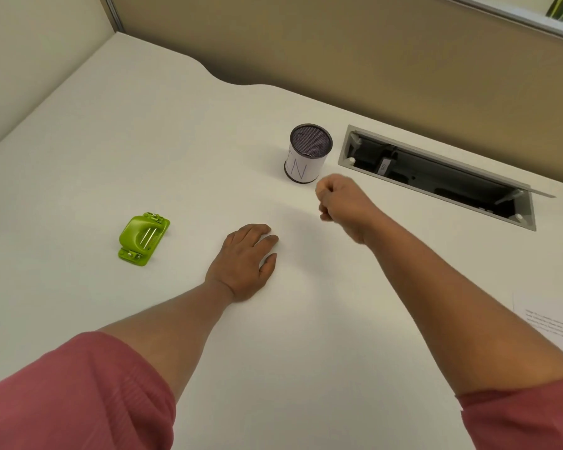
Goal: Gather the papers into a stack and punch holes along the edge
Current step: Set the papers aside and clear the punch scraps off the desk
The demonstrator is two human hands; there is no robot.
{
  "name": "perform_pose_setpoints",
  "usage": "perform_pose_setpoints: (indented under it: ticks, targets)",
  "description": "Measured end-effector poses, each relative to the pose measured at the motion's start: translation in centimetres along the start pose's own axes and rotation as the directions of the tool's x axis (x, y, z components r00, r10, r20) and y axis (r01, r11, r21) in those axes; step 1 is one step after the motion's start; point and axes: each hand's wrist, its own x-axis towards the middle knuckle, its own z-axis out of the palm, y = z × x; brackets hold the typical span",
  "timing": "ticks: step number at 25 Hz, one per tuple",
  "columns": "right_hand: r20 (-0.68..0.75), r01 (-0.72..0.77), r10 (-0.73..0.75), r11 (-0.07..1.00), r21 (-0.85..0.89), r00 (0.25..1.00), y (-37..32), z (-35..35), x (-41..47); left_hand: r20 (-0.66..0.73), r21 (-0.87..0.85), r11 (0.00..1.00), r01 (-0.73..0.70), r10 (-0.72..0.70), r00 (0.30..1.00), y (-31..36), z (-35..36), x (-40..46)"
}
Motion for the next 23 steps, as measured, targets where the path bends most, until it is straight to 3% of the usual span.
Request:
perform_pose_setpoints:
  ticks: [3, 7, 15, 19, 23]
  targets:
    - [-0.143, 0.124, -0.135, 0.989, -0.083, 0.980, -2.4, -0.6, 2.8, 0.007, -0.001, 1.000, 0.002, -0.002, 1.000, 0.0, -0.1, 0.1]
    - [-0.278, 0.119, -0.156, 0.982, -0.144, 0.948, -3.7, -0.6, 5.9, 0.011, -0.002, 1.000, 0.005, -0.005, 1.000, -0.1, -0.1, 0.2]
    - [-0.337, 0.123, -0.220, 0.950, -0.287, 0.916, -3.6, -0.7, 8.3, -0.012, -0.002, 1.000, -0.003, 0.003, 1.000, -0.2, 0.1, 0.1]
    - [-0.380, 0.119, -0.179, 0.977, -0.175, 0.907, -3.7, -0.7, 7.9, -0.009, 0.002, 1.000, -0.010, 0.010, 1.000, -0.2, 0.2, 0.1]
    - [-0.386, 0.186, -0.131, 0.976, 0.111, 0.913, -3.6, -0.4, 7.2, -0.003, 0.002, 1.000, -0.008, 0.008, 1.000, -0.1, 0.0, 0.3]
